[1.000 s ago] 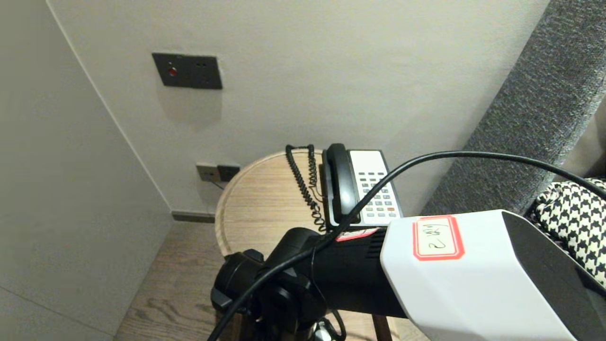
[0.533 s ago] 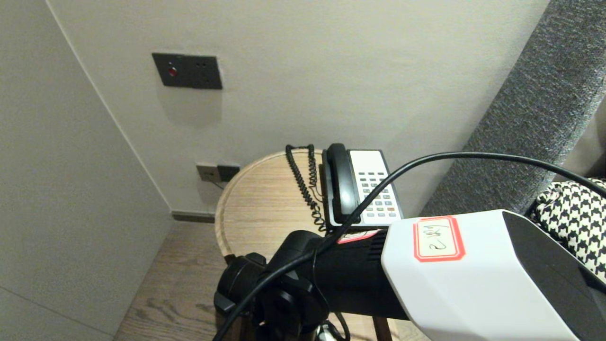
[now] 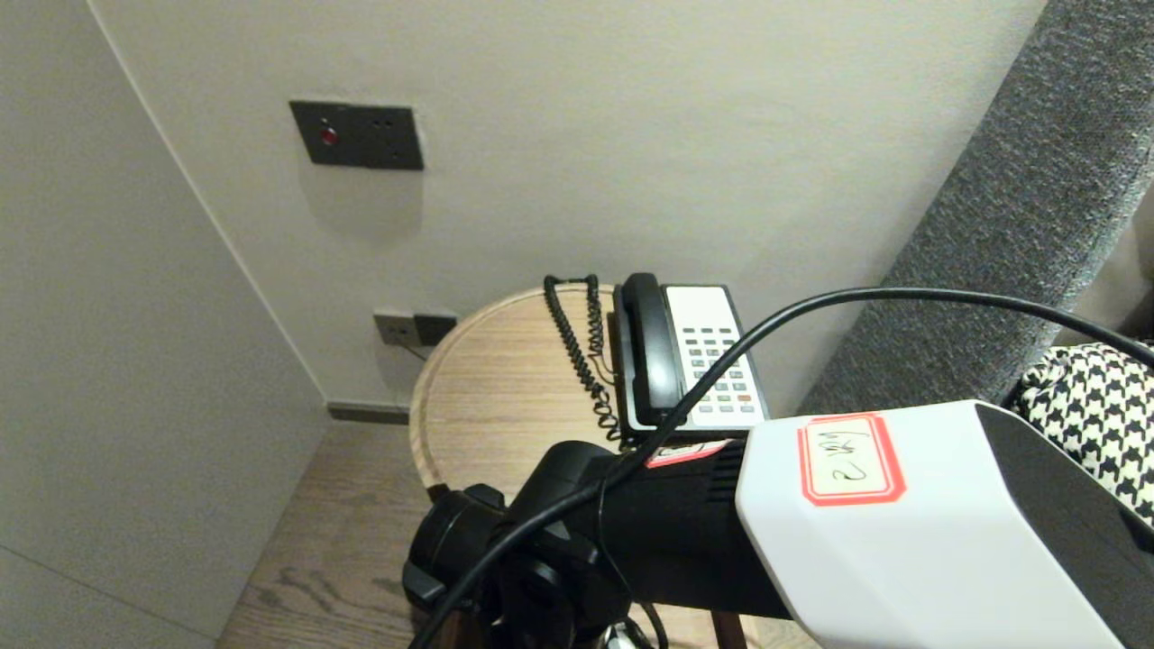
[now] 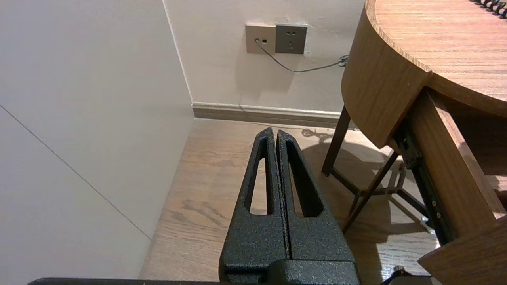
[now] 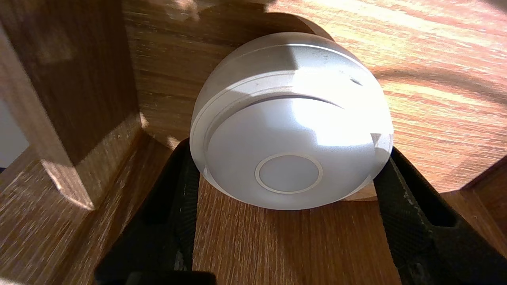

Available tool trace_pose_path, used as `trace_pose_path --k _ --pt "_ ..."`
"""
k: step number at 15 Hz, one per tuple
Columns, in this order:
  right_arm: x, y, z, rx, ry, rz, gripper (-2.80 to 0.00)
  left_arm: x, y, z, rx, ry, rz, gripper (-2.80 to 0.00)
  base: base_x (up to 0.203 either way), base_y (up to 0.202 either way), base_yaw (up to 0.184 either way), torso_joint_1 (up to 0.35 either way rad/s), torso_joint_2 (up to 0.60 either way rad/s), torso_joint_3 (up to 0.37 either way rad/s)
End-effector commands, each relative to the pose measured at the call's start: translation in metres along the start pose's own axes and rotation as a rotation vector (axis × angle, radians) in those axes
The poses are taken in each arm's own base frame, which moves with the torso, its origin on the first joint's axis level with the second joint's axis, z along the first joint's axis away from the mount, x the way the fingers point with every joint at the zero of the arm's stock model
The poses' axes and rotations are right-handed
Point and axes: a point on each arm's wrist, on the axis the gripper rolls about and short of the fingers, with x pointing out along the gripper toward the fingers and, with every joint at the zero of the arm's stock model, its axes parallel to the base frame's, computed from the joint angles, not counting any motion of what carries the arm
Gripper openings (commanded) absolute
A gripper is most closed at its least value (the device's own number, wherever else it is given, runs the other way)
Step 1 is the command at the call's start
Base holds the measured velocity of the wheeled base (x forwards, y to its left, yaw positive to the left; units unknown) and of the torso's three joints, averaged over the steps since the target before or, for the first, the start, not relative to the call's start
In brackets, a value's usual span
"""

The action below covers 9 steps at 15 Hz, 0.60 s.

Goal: Take the remote control out of the drawer one by one and place them on the table

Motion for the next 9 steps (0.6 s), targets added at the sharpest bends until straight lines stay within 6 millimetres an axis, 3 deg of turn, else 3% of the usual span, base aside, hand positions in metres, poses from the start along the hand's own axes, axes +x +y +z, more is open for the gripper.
trace_pose_path --k 1,9 --pt "-0.012 -0.002 0.0 0.007 -0.016 0.017 -2.8 0.0 0.0 0.0 0.0 -0.004 0.001 -2.8 0.0 0.0 0.0 0.0 0.0 0.0" --pt "-0.044 -0.019 -0.011 0.011 -0.034 0.039 -2.8 0.0 0.0 0.0 0.0 -0.004 0.001 -2.8 0.0 0.0 0.0 0.0 0.0 0.0"
